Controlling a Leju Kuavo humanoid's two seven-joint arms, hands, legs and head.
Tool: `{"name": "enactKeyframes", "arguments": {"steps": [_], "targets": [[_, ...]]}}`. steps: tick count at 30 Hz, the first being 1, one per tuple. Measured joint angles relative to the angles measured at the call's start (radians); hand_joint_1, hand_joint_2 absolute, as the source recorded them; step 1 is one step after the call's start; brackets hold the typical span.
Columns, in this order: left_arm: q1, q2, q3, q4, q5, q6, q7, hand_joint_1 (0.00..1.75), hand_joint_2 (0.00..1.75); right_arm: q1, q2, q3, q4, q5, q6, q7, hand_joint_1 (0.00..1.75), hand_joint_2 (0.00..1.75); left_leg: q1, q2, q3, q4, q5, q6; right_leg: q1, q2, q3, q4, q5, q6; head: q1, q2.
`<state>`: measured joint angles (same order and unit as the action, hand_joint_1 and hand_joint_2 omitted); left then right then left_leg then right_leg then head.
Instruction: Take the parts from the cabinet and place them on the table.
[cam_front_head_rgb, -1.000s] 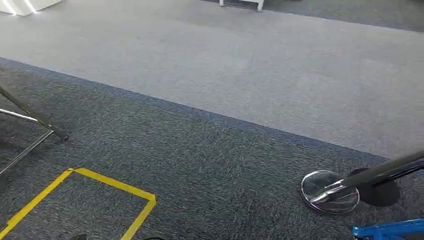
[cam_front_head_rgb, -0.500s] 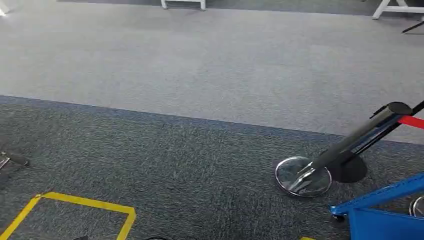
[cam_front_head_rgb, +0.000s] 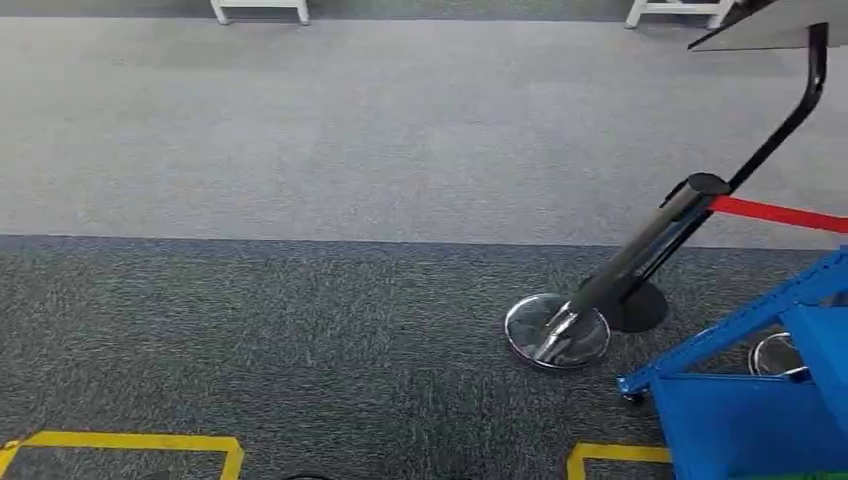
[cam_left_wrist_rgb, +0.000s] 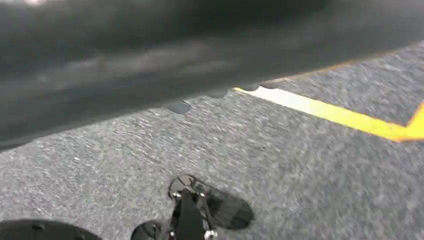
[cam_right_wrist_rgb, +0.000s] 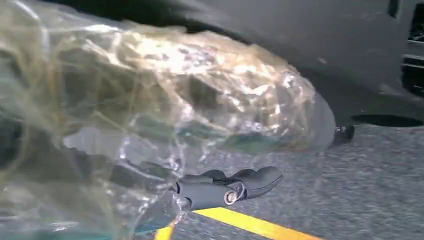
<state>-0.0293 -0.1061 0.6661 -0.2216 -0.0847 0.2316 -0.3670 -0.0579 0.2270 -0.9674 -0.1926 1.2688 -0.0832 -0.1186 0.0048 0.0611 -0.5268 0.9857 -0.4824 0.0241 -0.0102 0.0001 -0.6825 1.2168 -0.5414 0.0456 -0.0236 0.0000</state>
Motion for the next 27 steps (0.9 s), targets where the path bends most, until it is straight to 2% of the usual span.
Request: {"name": "enactKeyframes", "arguments": {"steps": [1,2,3,4,7,8,9,10,12,13,14,15,16,17,18,19,20,22,23,24,25,26,27], "targets": [[-0.001,-0.001,0.0,0.0,0.0,0.0,0.0,0.0,0.0,0.0,0.0,0.0,0.0,0.0,0.001,0.0,0.0,0.0,0.001,0.012,0.003,0.0,-0.003,-0.004,-0.002,-0.016,0.057,-0.103,0.045,0.0,-0.001,0.0],[-0.001,0.0,0.0,0.0,0.0,0.0,0.0,0.0,0.0,-0.002,0.0,0.0,0.0,0.0,0.001,0.0,0.0,0.0,-0.002,0.022,0.008,0.003,-0.006,-0.01,-0.001,-0.061,0.11,-0.193,0.067,0.001,0.0,0.0],[0.0,0.0,0.001,0.0,0.001,0.0,0.0,0.0,0.0,-0.007,0.0,0.0,0.0,0.0,0.001,0.0,0.0,0.0,-0.008,0.03,0.006,0.005,-0.012,-0.018,0.007,-0.073,0.12,-0.207,0.053,-0.008,0.0,0.0],[0.0,0.0,0.002,0.0,0.001,0.0,-0.002,0.0,0.0,-0.009,0.0,0.0,0.0,0.001,0.002,-0.002,0.0,0.0,-0.008,0.039,0.009,0.006,-0.015,-0.023,0.006,-0.058,0.123,-0.21,0.06,-0.021,-0.007,0.0],[-0.008,-0.001,0.003,0.0,0.001,0.002,-0.002,0.0,0.0,-0.003,0.0,0.0,0.0,0.003,0.003,-0.001,0.0,0.0,-0.002,0.061,0.019,0.005,-0.017,-0.037,0.01,-0.031,0.117,-0.213,0.062,-0.039,-0.005,0.0],[-0.011,0.0,0.003,0.0,0.0,0.002,-0.002,0.0,0.0,-0.001,0.0,0.0,0.0,0.003,0.003,0.0,0.0,0.0,0.005,0.038,0.018,0.016,-0.03,-0.046,0.005,-0.021,0.122,-0.216,0.066,-0.047,-0.007,0.0],[-0.01,0.0,0.004,0.0,0.0,0.002,-0.003,0.0,0.0,-0.001,0.0,0.0,0.0,0.003,0.003,0.002,0.0,0.0,0.006,-0.006,0.002,0.052,-0.062,-0.048,0.004,-0.014,0.121,-0.216,0.069,-0.052,-0.013,0.0],[-0.008,-0.001,0.004,0.0,0.0,0.002,-0.003,0.0,0.0,-0.004,0.0,0.0,0.0,0.004,0.004,0.003,0.0,0.0,0.007,-0.034,-0.032,0.132,-0.11,-0.049,0.005,-0.003,0.119,-0.216,0.071,-0.056,-0.016,0.0],[-0.002,-0.002,0.005,0.0,-0.002,0.002,-0.003,0.0,0.0,-0.007,0.0,0.0,0.0,0.005,0.006,0.006,0.0,0.0,0.007,-0.051,-0.107,0.292,-0.176,-0.049,0.009,0.023,0.117,-0.215,0.072,-0.06,-0.016,0.0],[0.0,-0.001,0.006,0.0,-0.003,0.002,-0.003,0.0,0.0,-0.005,0.0,0.0,0.0,0.005,0.006,0.008,0.0,0.0,0.007,-0.052,-0.126,0.327,-0.178,-0.047,0.011,0.037,0.117,-0.215,0.072,-0.06,-0.015,0.0],[0.0,0.0,0.007,0.0,-0.003,0.002,-0.003,0.0,0.0,-0.003,0.0,0.0,0.0,0.005,0.007,0.008,0.0,0.0,0.006,-0.053,-0.126,0.314,-0.154,-0.044,0.012,0.052,0.118,-0.214,0.072,-0.06,-0.015,0.0],[0.0,0.0,0.008,0.0,-0.003,0.002,-0.003,0.0,0.0,-0.002,0.0,0.0,0.0,0.005,0.007,0.01,0.0,0.0,0.005,-0.055,-0.109,0.27,-0.115,-0.04,0.012,0.065,0.119,-0.213,0.072,-0.06,-0.016,0.0],[0.0,0.0,0.01,0.0,-0.004,0.002,-0.004,0.0,0.0,-0.002,0.0,0.0,0.0,0.006,0.007,0.011,0.0,0.0,0.005,-0.064,-0.079,0.198,-0.067,-0.035,0.012,0.078,0.12,-0.213,0.073,-0.059,-0.015,0.0],[0.0,0.0,0.013,0.0,-0.006,0.002,-0.004,0.0,0.0,-0.003,0.0,0.0,0.0,0.006,0.007,0.011,0.0,0.0,0.005,-0.089,-0.039,0.108,-0.018,-0.03,0.012,0.09,0.122,-0.213,0.073,-0.058,-0.016,0.0],[0.001,0.001,0.015,0.0,-0.008,0.002,-0.004,0.0,0.0,-0.003,0.0,0.0,0.0,0.006,0.007,0.012,0.0,0.0,0.006,-0.147,-0.013,0.042,0.001,-0.024,0.009,0.1,0.12,-0.213,0.074,-0.056,-0.015,0.0],[0.001,0.001,0.015,0.0,-0.01,0.002,-0.005,0.0,0.0,-0.007,0.0,0.0,0.0,0.006,0.008,0.013,0.0,0.0,0.011,-0.168,-0.006,0.02,-0.005,-0.021,0.014,0.112,0.114,-0.206,0.073,-0.049,-0.014,0.0],[0.0,0.002,0.016,0.0,-0.01,0.003,-0.005,0.0,0.0,-0.008,0.0,0.0,0.0,0.006,0.008,0.014,0.0,0.0,0.007,-0.156,-0.006,0.019,-0.008,-0.026,0.008,0.122,0.106,-0.206,0.077,-0.043,-0.016,0.0],[-0.001,0.003,0.016,0.0,-0.009,0.002,-0.005,0.0,0.0,-0.003,0.0,0.0,0.0,0.006,0.008,0.014,0.0,0.0,0.001,-0.139,-0.006,0.017,-0.006,-0.02,0.001,0.144,0.101,-0.215,0.084,-0.026,-0.016,0.0],[-0.002,-0.001,0.016,0.0,-0.01,0.002,-0.005,0.0,0.0,-0.001,0.0,0.0,0.0,0.006,0.008,0.016,0.0,0.0,0.012,-0.12,-0.003,-0.002,0.003,-0.012,0.004,0.156,0.09,-0.212,0.084,-0.019,-0.014,0.0],[-0.003,0.002,0.016,0.0,-0.01,0.002,-0.005,0.0,0.0,-0.001,-0.001,0.0,0.0,0.006,0.008,0.016,0.0,0.0,0.01,-0.104,0.001,-0.009,0.008,-0.009,0.009,0.098,0.079,-0.194,0.068,-0.019,-0.013,0.0],[-0.003,0.001,0.017,0.0,-0.01,0.002,-0.005,0.0,0.0,-0.002,-0.001,0.0,0.0,0.006,0.006,0.017,0.0,0.0,0.008,-0.09,0.001,-0.012,0.008,-0.001,0.009,0.05,0.052,-0.141,0.027,-0.016,-0.003,0.0],[0.0,0.001,0.017,0.0,-0.011,0.002,-0.005,0.0,0.0,-0.006,-0.001,0.0,0.0,0.006,0.006,0.018,0.0,0.0,0.006,-0.074,0.0,-0.012,0.008,-0.001,0.009,0.029,0.016,-0.066,-0.014,-0.013,-0.002,0.0],[0.002,0.001,0.018,0.0,-0.011,0.002,-0.005,0.0,0.0,-0.007,-0.001,0.0,0.0,0.006,0.006,0.018,0.0,0.0,0.003,-0.056,0.0,-0.011,0.008,0.0,0.007,0.018,-0.022,0.016,-0.052,-0.01,-0.003,0.0]]}}
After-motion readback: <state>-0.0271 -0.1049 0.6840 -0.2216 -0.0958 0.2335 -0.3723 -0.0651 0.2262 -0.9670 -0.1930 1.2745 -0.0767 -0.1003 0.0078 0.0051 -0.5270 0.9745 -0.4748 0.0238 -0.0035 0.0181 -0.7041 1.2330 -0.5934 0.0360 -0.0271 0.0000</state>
